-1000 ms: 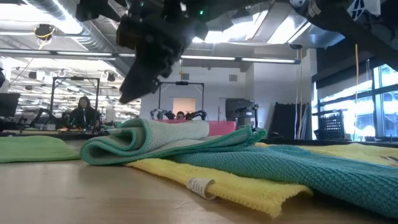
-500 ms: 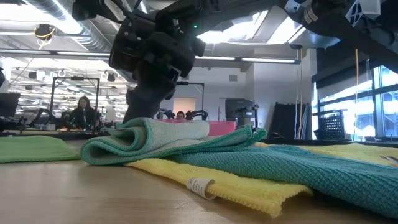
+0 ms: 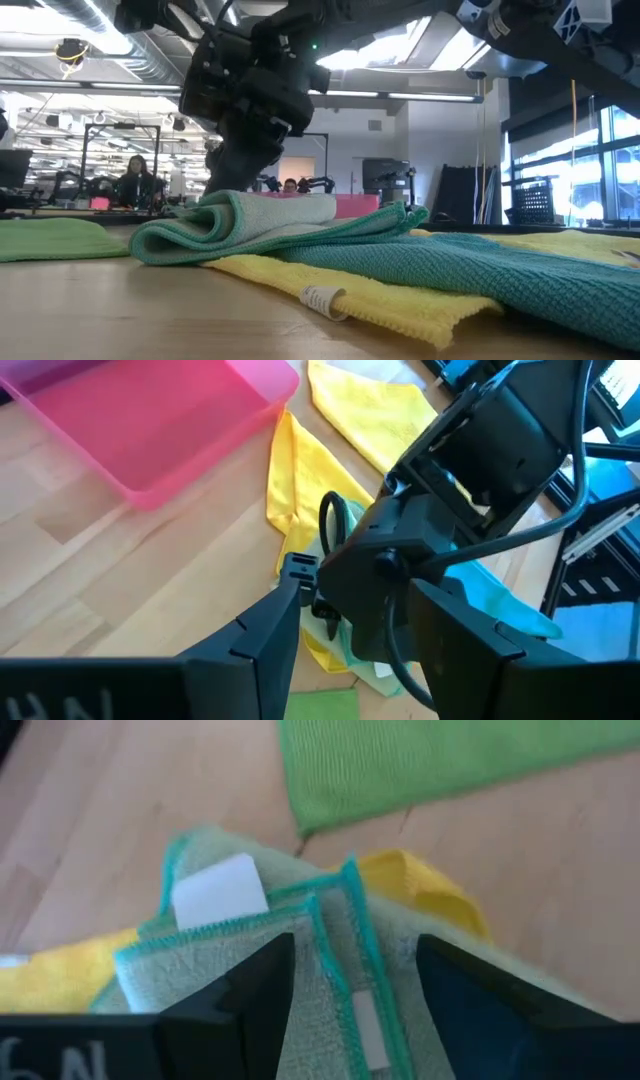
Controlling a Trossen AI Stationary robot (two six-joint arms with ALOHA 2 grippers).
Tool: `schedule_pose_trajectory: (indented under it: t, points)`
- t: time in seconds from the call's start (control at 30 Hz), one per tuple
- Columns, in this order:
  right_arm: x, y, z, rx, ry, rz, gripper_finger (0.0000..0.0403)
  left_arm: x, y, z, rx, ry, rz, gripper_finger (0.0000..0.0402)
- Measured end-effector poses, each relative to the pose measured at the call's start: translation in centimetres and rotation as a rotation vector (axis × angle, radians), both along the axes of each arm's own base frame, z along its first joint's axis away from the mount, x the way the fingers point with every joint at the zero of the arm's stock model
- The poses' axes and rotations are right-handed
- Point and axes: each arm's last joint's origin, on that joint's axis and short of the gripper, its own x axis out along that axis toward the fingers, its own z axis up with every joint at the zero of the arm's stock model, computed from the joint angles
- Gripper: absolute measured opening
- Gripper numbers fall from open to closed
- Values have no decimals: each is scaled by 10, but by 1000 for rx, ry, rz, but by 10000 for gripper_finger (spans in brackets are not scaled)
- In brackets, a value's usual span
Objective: Fold microfiber towels
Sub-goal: Fold the light green microfiber cloth
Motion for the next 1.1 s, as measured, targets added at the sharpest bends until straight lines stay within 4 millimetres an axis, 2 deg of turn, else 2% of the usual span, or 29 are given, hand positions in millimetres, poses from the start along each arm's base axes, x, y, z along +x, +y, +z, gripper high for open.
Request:
schedule_pose_trajectory:
  t: [0.17, 0.4, 0.67, 0.87, 1.1]
  points:
    - [-8, 1, -16, 9, 77, 4, 213, 0, 0, 0, -5, -1, 15, 176]
    - [-8, 4, -16, 7, 81, 2, 203, 0, 1, 0, -2, -1, 26, 176]
    - [-8, 4, -13, -7, 78, -5, 128, 0, 1, 0, -2, 2, 27, 176]
    - [-12, 5, -1, 18, 102, -14, 68, 0, 1, 0, -3, 4, 28, 176]
    - [-15, 6, 13, 75, 113, 4, 24, -1, 1, 0, 11, 7, 40, 176]
